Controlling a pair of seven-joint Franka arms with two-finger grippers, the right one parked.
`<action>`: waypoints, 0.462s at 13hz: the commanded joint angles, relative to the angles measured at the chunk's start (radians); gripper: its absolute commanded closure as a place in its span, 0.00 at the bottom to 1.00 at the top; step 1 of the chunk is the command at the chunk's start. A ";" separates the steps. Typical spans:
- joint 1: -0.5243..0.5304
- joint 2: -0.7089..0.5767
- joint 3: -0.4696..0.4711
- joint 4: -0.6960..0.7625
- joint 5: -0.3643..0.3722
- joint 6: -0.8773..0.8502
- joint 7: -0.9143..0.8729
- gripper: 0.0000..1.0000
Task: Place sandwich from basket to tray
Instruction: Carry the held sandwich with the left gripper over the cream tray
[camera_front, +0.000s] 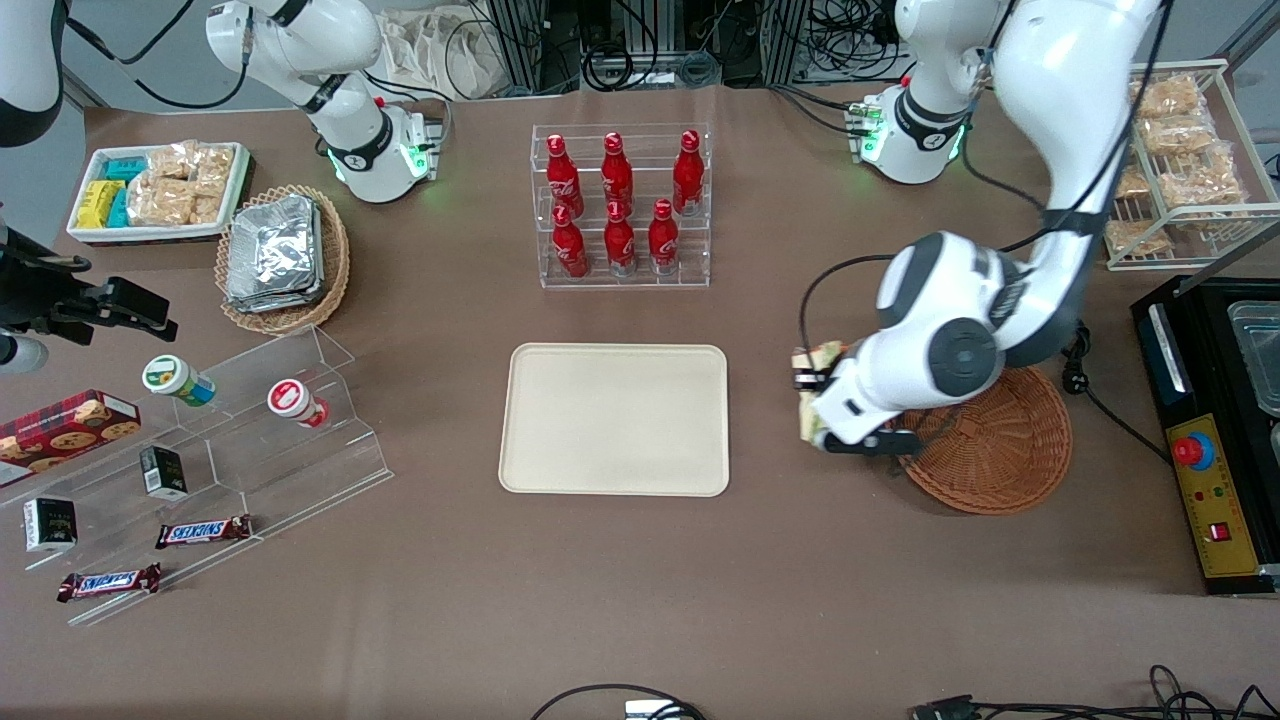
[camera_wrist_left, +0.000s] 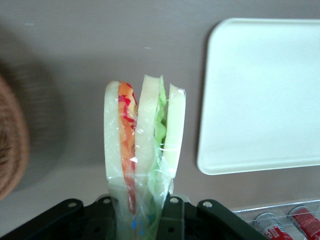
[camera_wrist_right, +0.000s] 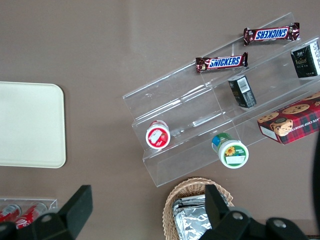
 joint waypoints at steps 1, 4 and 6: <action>-0.052 0.100 0.007 0.076 0.015 0.047 -0.030 0.78; -0.099 0.191 0.007 0.131 0.041 0.077 -0.063 0.78; -0.119 0.245 0.008 0.185 0.040 0.078 -0.112 0.78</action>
